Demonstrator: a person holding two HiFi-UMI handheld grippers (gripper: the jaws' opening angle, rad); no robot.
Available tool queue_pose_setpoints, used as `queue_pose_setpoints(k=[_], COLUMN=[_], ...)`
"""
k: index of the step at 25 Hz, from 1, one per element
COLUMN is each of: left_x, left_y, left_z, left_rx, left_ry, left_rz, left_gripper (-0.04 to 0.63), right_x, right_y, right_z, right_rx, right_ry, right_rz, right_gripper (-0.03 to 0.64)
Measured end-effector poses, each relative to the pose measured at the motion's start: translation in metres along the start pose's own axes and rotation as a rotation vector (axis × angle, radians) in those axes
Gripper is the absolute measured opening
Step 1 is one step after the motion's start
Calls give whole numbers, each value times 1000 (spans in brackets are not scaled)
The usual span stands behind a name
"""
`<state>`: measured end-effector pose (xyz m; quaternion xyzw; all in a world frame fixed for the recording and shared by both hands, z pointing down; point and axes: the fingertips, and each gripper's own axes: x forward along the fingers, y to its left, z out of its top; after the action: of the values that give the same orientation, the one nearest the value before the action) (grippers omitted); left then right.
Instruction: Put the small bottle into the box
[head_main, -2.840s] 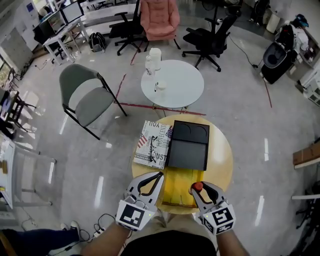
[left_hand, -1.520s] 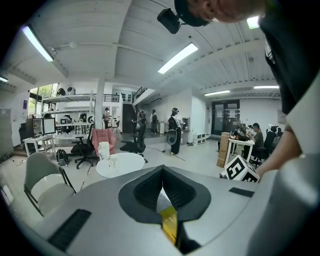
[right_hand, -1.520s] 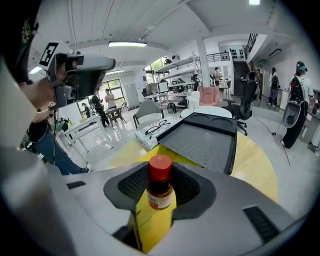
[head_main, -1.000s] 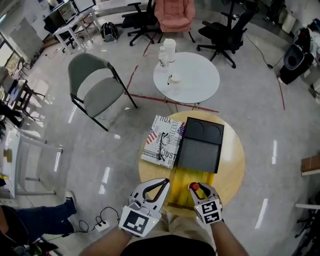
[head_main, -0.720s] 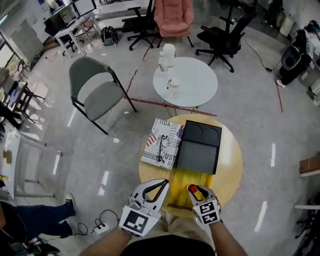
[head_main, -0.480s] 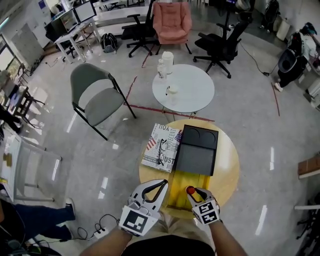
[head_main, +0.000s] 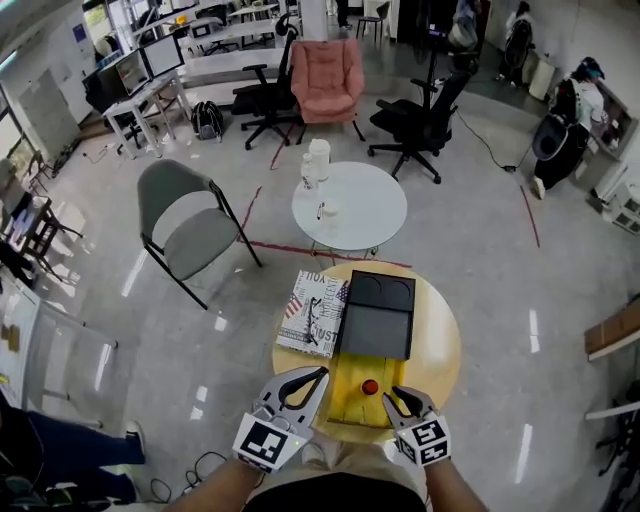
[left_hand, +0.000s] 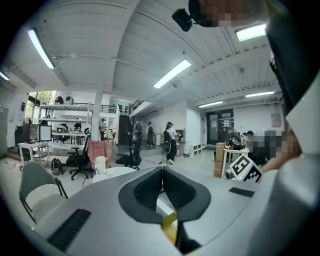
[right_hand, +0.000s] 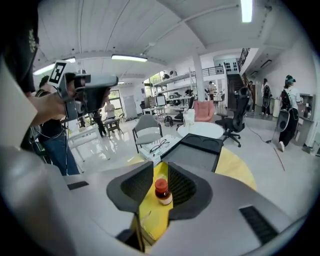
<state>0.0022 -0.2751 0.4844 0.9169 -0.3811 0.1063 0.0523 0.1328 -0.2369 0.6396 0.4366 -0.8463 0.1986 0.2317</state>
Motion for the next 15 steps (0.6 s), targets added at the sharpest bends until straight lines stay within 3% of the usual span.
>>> queue_pose_setpoints(k=[10,15], left_x=[-31,-46], left_y=[-8,-4], left_z=[20,34], left_rx=[7,5], left_ry=[-33,-34], left_rz=[32,58], left_gripper=[17,17], right_x=[-99,-146], right_y=[8,16], right_z=[65,94], right_rx=[-26,-19], right_ry=[-247,-350], right_rz=[-127,-198], right_gripper=[20,15])
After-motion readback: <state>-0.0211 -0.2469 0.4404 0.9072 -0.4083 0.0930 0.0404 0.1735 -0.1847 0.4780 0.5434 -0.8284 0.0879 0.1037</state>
